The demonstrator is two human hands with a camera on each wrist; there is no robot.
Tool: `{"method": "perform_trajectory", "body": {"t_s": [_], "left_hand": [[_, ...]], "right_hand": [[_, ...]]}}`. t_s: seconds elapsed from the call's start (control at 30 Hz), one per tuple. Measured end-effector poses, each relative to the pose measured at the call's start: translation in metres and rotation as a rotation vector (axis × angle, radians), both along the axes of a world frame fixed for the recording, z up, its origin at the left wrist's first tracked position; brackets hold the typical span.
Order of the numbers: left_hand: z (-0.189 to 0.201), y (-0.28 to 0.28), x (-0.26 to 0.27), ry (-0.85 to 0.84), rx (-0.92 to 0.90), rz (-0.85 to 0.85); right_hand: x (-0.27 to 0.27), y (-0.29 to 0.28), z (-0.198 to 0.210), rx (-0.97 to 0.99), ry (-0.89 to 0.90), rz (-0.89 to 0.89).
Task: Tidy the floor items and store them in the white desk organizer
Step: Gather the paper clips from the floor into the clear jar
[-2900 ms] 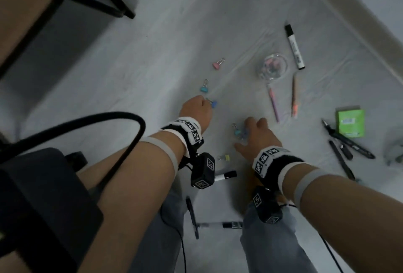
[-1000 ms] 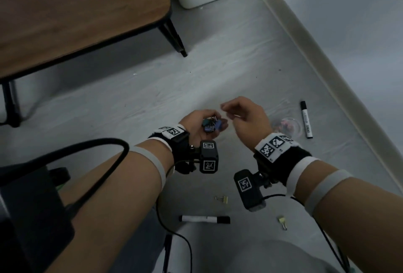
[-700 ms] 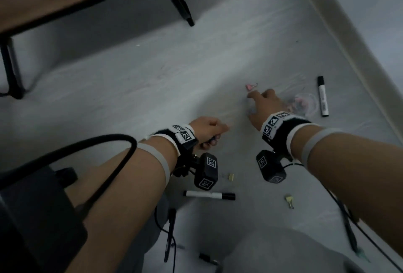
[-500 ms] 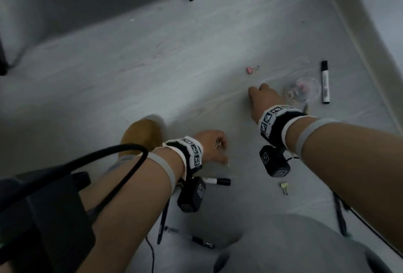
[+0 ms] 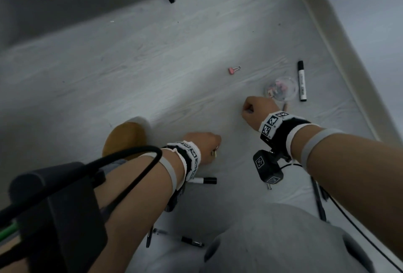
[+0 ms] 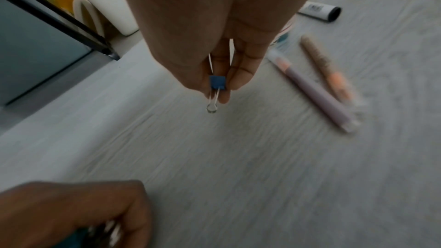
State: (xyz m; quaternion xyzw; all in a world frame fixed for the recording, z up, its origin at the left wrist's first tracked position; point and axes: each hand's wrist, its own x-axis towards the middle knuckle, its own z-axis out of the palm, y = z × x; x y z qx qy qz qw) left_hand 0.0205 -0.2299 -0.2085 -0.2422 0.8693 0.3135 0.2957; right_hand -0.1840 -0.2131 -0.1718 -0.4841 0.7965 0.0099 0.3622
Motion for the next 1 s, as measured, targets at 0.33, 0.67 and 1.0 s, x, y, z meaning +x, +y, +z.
{"method": "perform_trajectory", "body": {"t_s": [0.33, 0.67, 1.0], "left_hand": [[0.019, -0.02, -0.071, 0.069, 0.057, 0.238], [0.009, -0.036, -0.101, -0.036, 0.155, 0.492], [0.007, -0.115, -0.103, 0.026, -0.097, 0.568]], "right_hand": [[-0.019, 0.118, 0.011, 0.133, -0.054, -0.284], [0.018, 0.197, -0.009, 0.287, -0.059, -0.266], [0.005, 0.124, -0.005, 0.244, 0.039, -0.203]]}}
